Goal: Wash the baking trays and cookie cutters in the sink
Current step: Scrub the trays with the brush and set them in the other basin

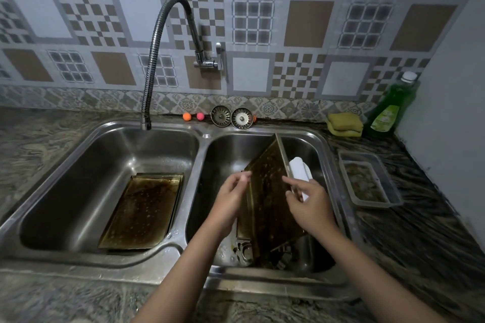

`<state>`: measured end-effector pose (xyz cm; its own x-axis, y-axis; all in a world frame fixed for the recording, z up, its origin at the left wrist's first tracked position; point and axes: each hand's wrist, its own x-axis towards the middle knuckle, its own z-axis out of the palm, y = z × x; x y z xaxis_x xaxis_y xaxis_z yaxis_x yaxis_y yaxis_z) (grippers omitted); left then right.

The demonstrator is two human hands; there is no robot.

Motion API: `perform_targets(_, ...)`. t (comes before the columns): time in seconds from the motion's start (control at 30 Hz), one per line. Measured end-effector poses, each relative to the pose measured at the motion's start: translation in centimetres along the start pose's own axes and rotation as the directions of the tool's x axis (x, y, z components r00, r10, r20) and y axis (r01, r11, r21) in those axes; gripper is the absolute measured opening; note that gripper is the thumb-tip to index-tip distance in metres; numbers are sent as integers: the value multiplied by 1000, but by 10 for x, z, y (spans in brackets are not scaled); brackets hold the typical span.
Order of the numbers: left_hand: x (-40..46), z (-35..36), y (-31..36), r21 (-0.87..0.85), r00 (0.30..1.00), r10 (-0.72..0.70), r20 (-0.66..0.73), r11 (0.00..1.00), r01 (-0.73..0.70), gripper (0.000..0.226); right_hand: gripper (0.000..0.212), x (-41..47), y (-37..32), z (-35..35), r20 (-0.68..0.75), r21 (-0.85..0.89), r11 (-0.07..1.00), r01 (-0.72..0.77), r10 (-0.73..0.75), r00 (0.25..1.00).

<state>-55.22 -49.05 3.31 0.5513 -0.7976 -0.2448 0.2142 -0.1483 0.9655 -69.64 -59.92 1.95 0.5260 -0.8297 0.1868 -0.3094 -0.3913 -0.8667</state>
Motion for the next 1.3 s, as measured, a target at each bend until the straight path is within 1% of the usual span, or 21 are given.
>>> perform_targets(0.07, 1, 14, 11, -98, 992, -55, 116, 993, 67, 34, 39, -8, 2, 6, -9, -55, 997, 55, -56, 998)
perform_targets(0.13, 3, 24, 19, -133, 970, -133, 201, 978, 162, 41, 37, -13, 5, 11, 6, -97, 991, 95, -95, 995)
perform_targets(0.2, 4, 29, 25, -179, 956, -175, 234, 959, 219, 49, 36, -16, 5, 15, 15, -105, 982, 159, -158, 987)
perform_targets(0.27, 5, 29, 29, -253, 960, -166, 227, 942, 222, 58, 35, -19, -1, 16, 35, -19, 981, 195, -195, 980)
perform_targets(0.33, 2, 25, 31, -294, 974, -132, 185, 938, 183, 59, 42, -20, -9, 17, 70, 132, 976, 175, -185, 980)
perform_targets(0.37, 1, 23, 28, -286, 984, -94, 152, 949, 135, 55, 46, -20, -12, 18, 74, 185, 969, 165, -182, 981)
perform_targets(0.43, 0, 19, 18, -229, 999, 21, 36, 973, -12, 34, 56, -14, -13, 16, 47, 227, 961, 160, -175, 983)
perform_targets(0.47, 1, 16, 12, -182, 995, 81, -51, 979, -89, 28, 60, -7, -12, 13, 29, 221, 965, 145, -155, 988)
perform_targets(0.53, 2, 9, -1, -83, 971, 173, -166, 979, -189, 44, 64, 15, -6, 7, -7, 146, 983, 115, -115, 993)
perform_targets(0.57, 1, 6, -5, -55, 962, 204, -180, 975, -217, 49, 64, 28, -4, 2, -29, 93, 991, 93, -91, 995)
perform_targets(0.6, -2, 6, -7, -38, 962, 227, -154, 971, -235, 51, 64, 43, -4, -1, -66, 48, 997, 59, -56, 996)
perform_targets(0.67, -6, 10, -12, -24, 963, 252, -94, 966, -256, 48, 64, 64, -16, -4, -161, 23, 1000, -15, 18, 987)
perform_targets(0.73, -4, 14, -10, -46, 952, 292, -88, 954, -297, 43, 65, 63, -38, 6, -185, 49, 998, 30, -21, 983)
perform_targets(0.83, 11, -6, 8, -241, 940, 258, -223, 920, -310, 40, 67, 17, -43, 32, -59, 79, 987, 137, -133, 989)
perform_targets(0.9, 15, -29, 22, -322, 939, 233, -251, 895, -309, 40, 68, -7, -33, 31, -18, 54, 987, 150, -149, 989)
perform_targets(0.97, 10, -36, 23, -293, 943, 256, -210, 904, -311, 36, 66, 15, -26, 19, -87, 27, 995, 94, -92, 992)
perform_targets(1.03, 2, -20, 13, -217, 957, 266, -119, 933, -286, 31, 64, 51, -37, 7, -188, 4, 998, 60, -58, 980)
perform_targets(1.1, 0, 2, 5, -187, 964, 257, -62, 946, -264, 28, 64, 65, -62, 9, -187, -12, 996, 89, -90, 978)
perform_targets(1.13, 0, 8, 5, -199, 968, 239, -78, 947, -250, 28, 64, 59, -72, 16, -155, 2, 994, 108, -106, 982)
perform_targets(1.2, 6, 4, 11, -247, 965, 200, -169, 939, -238, 29, 63, 30, -74, 32, -81, 74, 989, 129, -123, 989)
perform_targets(1.3, 13, -25, 15, -276, 943, 201, -266, 921, -274, 28, 62, -9, -39, 40, -11, 133, 990, 55, -55, 998)
